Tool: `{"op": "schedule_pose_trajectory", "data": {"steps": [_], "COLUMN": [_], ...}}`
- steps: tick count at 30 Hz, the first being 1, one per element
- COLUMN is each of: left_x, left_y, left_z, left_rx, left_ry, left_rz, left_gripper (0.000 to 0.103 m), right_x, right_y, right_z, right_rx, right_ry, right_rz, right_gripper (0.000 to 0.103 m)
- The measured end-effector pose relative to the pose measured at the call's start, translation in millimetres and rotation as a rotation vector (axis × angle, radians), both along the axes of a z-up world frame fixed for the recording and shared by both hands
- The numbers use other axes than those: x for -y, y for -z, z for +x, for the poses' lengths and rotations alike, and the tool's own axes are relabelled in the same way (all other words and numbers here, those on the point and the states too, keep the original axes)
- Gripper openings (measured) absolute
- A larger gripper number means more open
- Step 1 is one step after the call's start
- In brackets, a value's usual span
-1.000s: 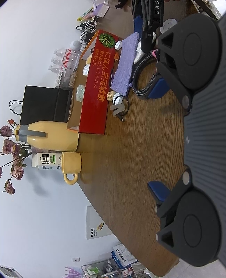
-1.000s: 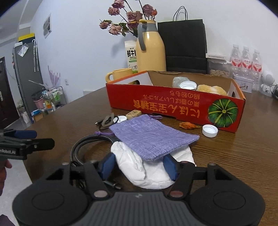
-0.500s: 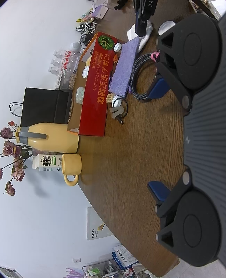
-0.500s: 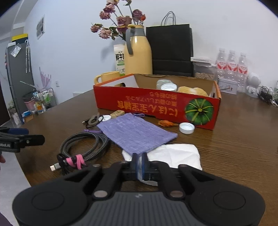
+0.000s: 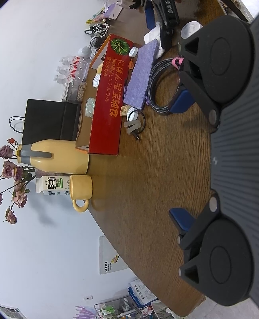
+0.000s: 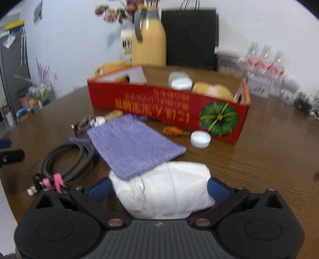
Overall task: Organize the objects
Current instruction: 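Lift the white fabric with the right gripper while the left gripper grasps the black braided cable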
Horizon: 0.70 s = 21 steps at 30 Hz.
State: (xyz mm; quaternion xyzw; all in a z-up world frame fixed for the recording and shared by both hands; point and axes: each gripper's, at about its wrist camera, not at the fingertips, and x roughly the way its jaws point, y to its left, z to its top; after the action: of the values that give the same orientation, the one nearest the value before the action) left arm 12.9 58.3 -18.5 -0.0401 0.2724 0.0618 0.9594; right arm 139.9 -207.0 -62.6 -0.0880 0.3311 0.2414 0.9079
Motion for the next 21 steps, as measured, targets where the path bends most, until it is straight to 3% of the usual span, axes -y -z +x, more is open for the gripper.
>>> {"op": "schedule_pose_trajectory", "data": {"steps": [7, 11, 14, 21], "left_x": [2.1, 4.1, 10.7, 44.8], "left_y": [0.8, 0.7, -1.4, -10.0], "left_z": [2.3, 4.2, 7.1, 23.6], "left_rx": [-0.001, -0.004, -0.006, -0.060], "left_ry": [0.007, 0.020, 0.044, 0.175], "left_rz": [-0.002, -0.005, -0.007, -0.032], "left_gripper": [0.103, 0.103, 0.103, 0.103], "right_x": [-0.4, 7.0, 12.1, 16.8], "right_y": [1.9, -1.5, -1.1, -5.1], "right_z": [-0.1, -7.2, -10.8, -30.5], "right_rx": [0.011, 0.052, 0.076, 0.169], "right_ry": [-0.001, 0.007, 0.023, 0.047], "right_rz": [0.022, 0.033, 0.042, 0.036], "right_gripper": [0.099, 0.068, 0.058, 0.056]}}
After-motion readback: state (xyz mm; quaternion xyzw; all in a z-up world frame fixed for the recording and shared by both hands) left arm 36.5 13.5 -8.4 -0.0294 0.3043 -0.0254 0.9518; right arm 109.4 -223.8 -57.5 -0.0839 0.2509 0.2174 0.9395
